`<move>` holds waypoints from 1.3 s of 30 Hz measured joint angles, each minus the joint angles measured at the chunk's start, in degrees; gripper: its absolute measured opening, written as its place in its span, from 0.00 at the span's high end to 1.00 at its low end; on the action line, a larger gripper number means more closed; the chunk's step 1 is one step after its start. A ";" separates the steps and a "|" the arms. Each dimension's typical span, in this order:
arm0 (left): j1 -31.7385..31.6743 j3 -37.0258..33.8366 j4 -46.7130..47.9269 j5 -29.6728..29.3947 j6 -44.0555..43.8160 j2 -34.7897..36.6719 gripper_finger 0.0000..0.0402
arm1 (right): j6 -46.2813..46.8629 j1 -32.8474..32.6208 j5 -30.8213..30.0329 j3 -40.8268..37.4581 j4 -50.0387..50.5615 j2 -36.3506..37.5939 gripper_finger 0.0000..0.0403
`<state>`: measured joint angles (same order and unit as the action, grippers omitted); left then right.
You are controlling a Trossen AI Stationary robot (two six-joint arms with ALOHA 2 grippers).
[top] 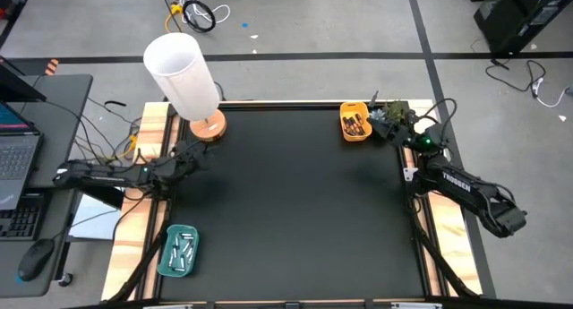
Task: Sort batteries
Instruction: Return to Home Position
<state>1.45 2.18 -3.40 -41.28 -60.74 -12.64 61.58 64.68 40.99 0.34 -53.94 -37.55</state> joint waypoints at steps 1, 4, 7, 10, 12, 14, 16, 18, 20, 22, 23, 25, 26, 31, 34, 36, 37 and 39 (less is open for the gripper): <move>0.00 -1.26 -2.17 0.00 -0.37 -0.03 0.96 | 0.00 0.05 0.09 0.00 0.22 -0.29 1.00; 0.00 -1.69 -1.41 -0.01 -1.24 -0.07 0.96 | -0.18 0.05 0.92 0.00 0.99 -1.27 1.00; 0.00 -1.71 -1.35 0.00 -0.76 -0.07 0.96 | -1.87 0.05 1.03 0.00 1.67 -2.66 1.00; 0.01 -1.71 -0.52 -0.32 3.00 -0.15 0.96 | -5.90 0.03 -0.62 0.00 2.06 -4.27 1.00; 0.02 -1.71 -0.49 -1.32 9.53 -0.74 0.96 | -9.29 0.05 -2.45 0.00 2.27 -5.18 1.00; 0.02 -1.71 -0.39 -2.65 16.20 -1.12 0.96 | -13.73 0.05 -5.35 0.00 3.46 -6.00 1.00; 0.02 -1.71 -0.30 -4.19 20.75 -1.57 0.96 | -17.68 0.05 -8.91 0.00 4.76 -6.70 1.00; 0.02 -1.71 -0.22 -5.01 24.58 -1.65 0.96 | -20.44 0.05 -11.89 0.00 5.99 -7.35 1.00; 0.02 -1.71 -0.21 -5.15 26.08 -1.60 0.96 | -21.57 0.05 -13.67 0.00 7.26 -8.06 1.00; 0.02 -1.71 -0.19 -5.14 26.43 -1.66 0.96 | -21.69 0.03 -14.18 0.00 7.58 -8.52 1.00; 0.02 -1.71 -0.19 -5.11 28.14 -1.80 0.96 | -21.73 0.03 -14.19 0.00 7.85 -8.82 1.00; 0.02 -1.71 -0.21 -4.10 35.15 -2.20 0.96 | -22.90 0.03 -14.21 0.00 8.16 -9.42 0.99; 0.02 -1.71 -0.23 -3.78 39.32 -2.45 0.96 | -24.55 0.03 -14.20 0.00 8.19 -9.69 0.99; 0.04 -1.71 -0.23 -3.41 62.82 -3.26 0.96 | -53.27 0.05 -14.62 0.00 12.22 -11.38 0.99; 0.04 -1.71 -0.23 -3.39 69.36 -3.23 0.96 | -72.32 0.03 -14.62 0.00 13.22 -12.38 1.00; 0.04 -1.71 -0.23 -3.38 69.49 -3.23 0.96 | -78.23 0.03 -14.64 0.00 13.23 -12.82 1.00; 0.04 -1.71 -0.23 -3.37 69.43 -3.23 0.96 | -79.50 0.03 -14.62 0.00 13.25 -12.87 1.00; 0.04 -1.71 -0.23 -3.36 69.47 -3.26 0.96 | -79.29 0.03 -14.64 0.00 13.15 -12.85 1.00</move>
<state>1.50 0.47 -3.64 -44.63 8.74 -15.90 -17.71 64.71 26.35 0.34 -40.79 -50.39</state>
